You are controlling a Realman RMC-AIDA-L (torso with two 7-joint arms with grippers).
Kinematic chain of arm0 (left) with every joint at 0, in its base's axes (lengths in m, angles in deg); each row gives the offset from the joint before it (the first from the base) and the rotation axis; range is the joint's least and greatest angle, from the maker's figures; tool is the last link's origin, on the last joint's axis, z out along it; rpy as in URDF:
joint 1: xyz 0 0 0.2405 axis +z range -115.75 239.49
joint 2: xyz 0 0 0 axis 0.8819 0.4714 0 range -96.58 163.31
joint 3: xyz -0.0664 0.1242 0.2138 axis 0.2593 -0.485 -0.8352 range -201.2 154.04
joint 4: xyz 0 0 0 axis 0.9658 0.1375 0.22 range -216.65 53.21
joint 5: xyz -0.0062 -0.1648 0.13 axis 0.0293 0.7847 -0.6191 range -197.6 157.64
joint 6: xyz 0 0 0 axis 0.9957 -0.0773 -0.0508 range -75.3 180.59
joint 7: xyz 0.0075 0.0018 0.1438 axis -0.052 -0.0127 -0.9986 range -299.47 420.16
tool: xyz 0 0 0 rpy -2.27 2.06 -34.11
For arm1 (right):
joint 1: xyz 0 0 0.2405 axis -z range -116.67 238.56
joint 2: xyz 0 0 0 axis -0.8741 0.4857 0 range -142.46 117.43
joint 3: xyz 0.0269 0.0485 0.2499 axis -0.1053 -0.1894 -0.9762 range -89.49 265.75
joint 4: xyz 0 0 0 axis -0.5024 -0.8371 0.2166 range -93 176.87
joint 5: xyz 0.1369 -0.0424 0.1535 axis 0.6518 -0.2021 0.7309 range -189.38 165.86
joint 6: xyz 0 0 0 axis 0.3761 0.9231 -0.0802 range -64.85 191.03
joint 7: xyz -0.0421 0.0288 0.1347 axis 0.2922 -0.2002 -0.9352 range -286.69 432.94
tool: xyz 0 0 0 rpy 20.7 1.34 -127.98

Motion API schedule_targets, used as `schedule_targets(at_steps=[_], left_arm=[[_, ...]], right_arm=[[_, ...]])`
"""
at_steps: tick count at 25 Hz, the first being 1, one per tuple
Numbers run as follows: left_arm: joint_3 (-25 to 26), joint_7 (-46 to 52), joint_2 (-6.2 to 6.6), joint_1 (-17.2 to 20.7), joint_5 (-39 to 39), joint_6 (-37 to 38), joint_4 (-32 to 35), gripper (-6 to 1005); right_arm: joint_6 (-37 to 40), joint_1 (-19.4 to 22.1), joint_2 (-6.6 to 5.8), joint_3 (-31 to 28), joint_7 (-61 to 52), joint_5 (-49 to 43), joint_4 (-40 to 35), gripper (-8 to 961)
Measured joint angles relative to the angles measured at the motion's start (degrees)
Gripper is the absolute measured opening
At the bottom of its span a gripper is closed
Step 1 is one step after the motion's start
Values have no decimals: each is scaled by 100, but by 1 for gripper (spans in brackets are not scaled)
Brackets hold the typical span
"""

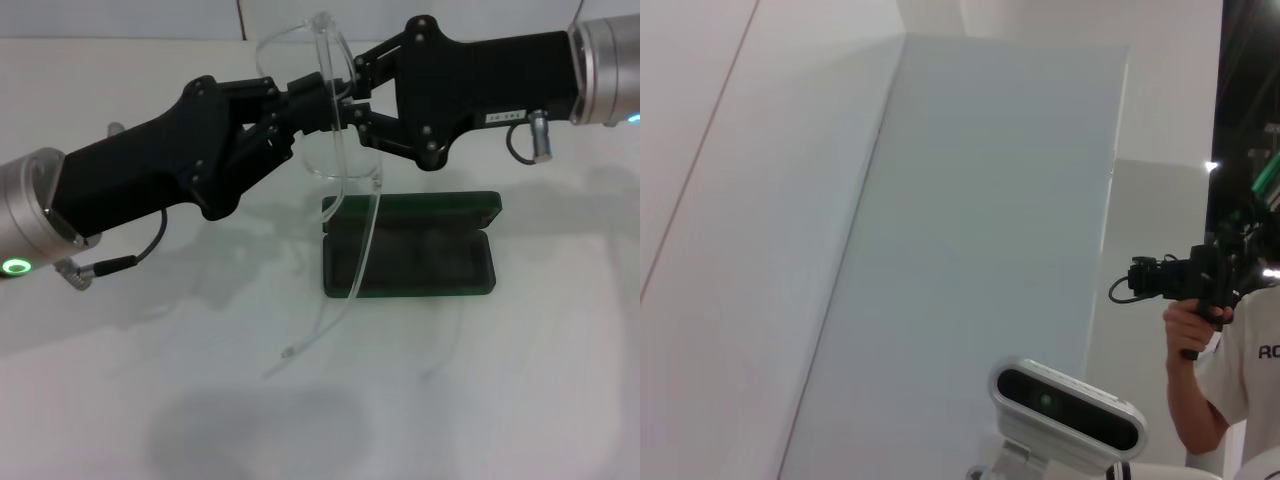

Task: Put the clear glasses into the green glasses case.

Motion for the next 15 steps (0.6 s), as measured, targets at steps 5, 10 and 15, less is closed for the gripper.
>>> schedule_targets(at_steps=[5, 10, 15], left_arm=[[-4, -12, 0, -20, -1, -18, -61, 104], [1, -17, 0, -25, -1, -31, -78, 105], [4, -34, 0, 2, 3, -34, -78, 106]], right_arm=[[15, -124, 6, 34, 138, 179, 230, 115], [43, -200, 8, 103, 192, 284, 333, 114], [50, -228, 9, 196, 201, 293, 338, 114]])
